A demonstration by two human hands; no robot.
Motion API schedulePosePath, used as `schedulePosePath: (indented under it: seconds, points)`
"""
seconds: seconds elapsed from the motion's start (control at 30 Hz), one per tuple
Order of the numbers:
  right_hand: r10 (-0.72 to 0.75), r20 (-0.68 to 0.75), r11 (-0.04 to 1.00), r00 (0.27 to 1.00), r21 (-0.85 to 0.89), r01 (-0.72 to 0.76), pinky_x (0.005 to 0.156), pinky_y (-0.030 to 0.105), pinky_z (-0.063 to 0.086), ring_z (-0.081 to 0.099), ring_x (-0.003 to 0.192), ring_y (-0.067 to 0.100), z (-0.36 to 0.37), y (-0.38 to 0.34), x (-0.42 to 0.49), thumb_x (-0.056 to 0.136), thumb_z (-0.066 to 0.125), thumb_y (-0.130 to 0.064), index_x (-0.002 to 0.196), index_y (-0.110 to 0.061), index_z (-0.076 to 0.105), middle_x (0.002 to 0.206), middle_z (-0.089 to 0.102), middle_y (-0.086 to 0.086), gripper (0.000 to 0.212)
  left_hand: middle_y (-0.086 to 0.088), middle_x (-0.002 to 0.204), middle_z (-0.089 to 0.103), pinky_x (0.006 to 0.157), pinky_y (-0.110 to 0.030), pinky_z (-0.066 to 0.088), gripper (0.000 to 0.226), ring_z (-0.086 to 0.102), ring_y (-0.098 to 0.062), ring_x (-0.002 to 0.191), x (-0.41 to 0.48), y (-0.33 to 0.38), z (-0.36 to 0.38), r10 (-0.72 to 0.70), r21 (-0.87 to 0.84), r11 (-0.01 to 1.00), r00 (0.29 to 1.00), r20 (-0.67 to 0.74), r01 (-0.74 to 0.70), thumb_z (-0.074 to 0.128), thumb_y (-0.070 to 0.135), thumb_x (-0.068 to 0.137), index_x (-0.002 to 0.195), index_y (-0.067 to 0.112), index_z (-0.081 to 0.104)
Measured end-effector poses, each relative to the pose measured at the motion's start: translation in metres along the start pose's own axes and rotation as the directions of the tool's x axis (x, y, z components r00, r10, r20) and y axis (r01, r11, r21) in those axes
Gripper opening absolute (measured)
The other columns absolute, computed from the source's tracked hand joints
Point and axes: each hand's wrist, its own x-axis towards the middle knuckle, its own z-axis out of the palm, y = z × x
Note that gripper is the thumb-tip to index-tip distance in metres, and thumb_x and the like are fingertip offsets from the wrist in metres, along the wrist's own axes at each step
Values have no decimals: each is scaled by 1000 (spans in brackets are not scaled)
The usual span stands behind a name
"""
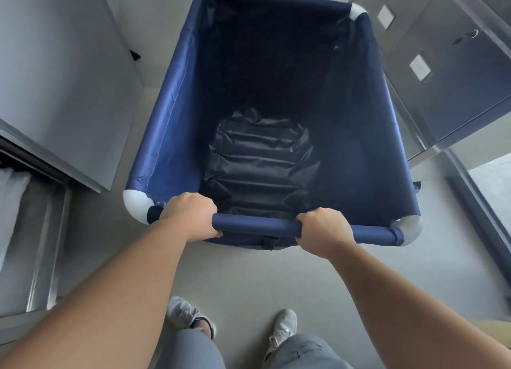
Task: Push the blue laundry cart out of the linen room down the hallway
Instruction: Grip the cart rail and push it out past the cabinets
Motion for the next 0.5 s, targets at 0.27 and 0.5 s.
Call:
schedulePosePath:
  seconds: [0.27, 0.5]
  points:
    - [-73, -16, 997, 997, -8, 73, 54, 30, 34, 47, 59, 19, 2, 33, 0, 82, 49, -33, 77, -30, 50, 61, 43, -9, 5, 9, 69, 58, 56, -28, 38, 33, 56, -19, 71, 4, 32, -3, -74, -23, 997, 997, 22, 74, 64, 61, 66, 75, 29, 65]
    - [-152, -6, 988, 988, -36, 151, 58, 31, 35, 48, 63, 20, 2, 42, 0, 83, 49, -33, 89, -29, 59, 71, 53, -7, 11, 10, 68, 59, 51, -28, 32, 36, 54, -16, 67, -11, 45, 4, -147, -85, 985, 988, 48, 151, 64, 64, 61, 67, 29, 60]
